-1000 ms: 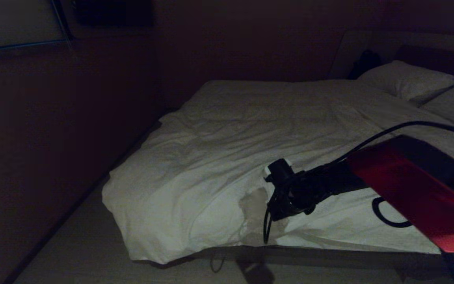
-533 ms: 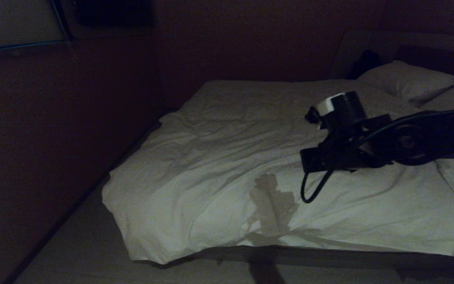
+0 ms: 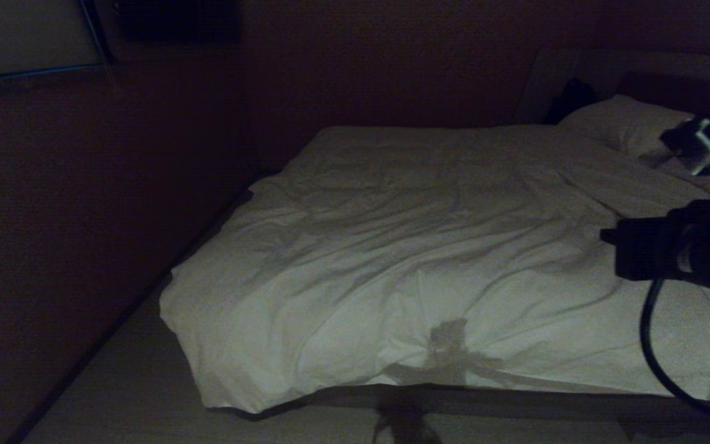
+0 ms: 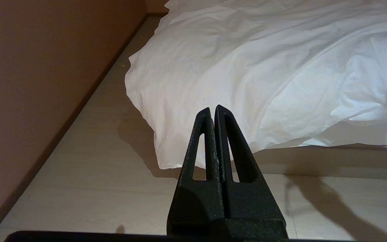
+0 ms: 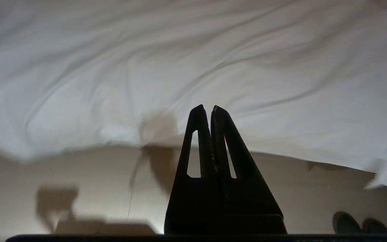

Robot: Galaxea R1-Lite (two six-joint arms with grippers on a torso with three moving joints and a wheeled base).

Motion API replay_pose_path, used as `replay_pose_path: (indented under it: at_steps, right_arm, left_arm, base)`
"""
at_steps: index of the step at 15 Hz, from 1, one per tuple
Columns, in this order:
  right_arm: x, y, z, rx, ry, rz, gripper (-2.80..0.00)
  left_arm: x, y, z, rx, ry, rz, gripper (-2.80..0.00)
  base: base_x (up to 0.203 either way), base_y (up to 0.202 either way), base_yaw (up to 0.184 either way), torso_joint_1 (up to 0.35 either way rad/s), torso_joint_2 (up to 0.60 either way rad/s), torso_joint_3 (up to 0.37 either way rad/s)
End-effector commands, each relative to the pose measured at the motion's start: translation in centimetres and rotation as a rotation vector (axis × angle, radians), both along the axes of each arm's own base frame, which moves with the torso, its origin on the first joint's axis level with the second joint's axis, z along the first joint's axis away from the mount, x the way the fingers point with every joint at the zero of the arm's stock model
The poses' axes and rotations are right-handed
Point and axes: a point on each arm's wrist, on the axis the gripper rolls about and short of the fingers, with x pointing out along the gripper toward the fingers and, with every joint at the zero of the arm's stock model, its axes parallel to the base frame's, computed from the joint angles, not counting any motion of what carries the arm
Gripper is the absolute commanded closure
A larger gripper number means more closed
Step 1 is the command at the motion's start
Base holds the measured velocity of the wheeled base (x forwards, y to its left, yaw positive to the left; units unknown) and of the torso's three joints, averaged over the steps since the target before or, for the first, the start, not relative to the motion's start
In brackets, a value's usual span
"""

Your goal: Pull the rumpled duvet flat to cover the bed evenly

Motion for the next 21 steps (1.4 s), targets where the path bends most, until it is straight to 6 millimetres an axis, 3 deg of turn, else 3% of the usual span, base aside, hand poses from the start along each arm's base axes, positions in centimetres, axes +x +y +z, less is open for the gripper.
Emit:
replay_pose_path:
  at_steps: [1, 4, 6, 9, 13, 18, 21]
  right_arm:
    - [-4.3, -2.6, 1.3, 0.038, -0.144, -0.102, 0.0]
    - [-7.8, -5.2, -0.8, 0.03, -0.167, -0.192, 0.0]
    - [-9.3, -7.5, -2.6, 0.015, -0.169, -0.354, 0.0]
    - [-13.1, -9.3, -4.8, 0.038, -0.22, -0.454, 0.0]
    - [-16.4, -10.1, -6.7, 0.043, -0.299, -0.625, 0.0]
    - [-20.4, -9.9, -9.3, 0.003, -0.347, -0.716, 0.0]
    - [-20.7, -9.9, -10.3, -0.013, -0.314, -0.779, 0.0]
  left_arm:
    - [0.0, 0.0, 0.0, 0.001, -0.001, 0.0, 0.0]
    - [0.0, 0.0, 0.0, 0.0, -0.001, 0.0, 0.0]
    - [0.0, 0.0, 0.0, 0.0, -0.001, 0.0, 0.0]
    - [0.0, 0.0, 0.0, 0.001, -0.001, 0.0, 0.0]
    - [0.0, 0.0, 0.0, 0.0, -0.001, 0.0, 0.0]
    - [0.0, 0.0, 0.0, 0.0, -0.001, 0.0, 0.0]
    - [0.0, 0.0, 0.0, 0.0, -0.001, 0.0, 0.0]
  base:
    - [0.0, 0.0, 0.0, 0.0, 0.0, 0.0]
    - [0.0, 0.0, 0.0, 0.0, 0.0, 0.0]
    - [0.0, 0.0, 0.0, 0.0, 0.0, 0.0]
    - [0.0, 0.0, 0.0, 0.0, 0.0, 0.0]
    - [0.0, 0.0, 0.0, 0.0, 0.0, 0.0]
    - [0.0, 0.0, 0.0, 0.0, 0.0, 0.0]
    - [0.0, 0.0, 0.0, 0.0, 0.0, 0.0]
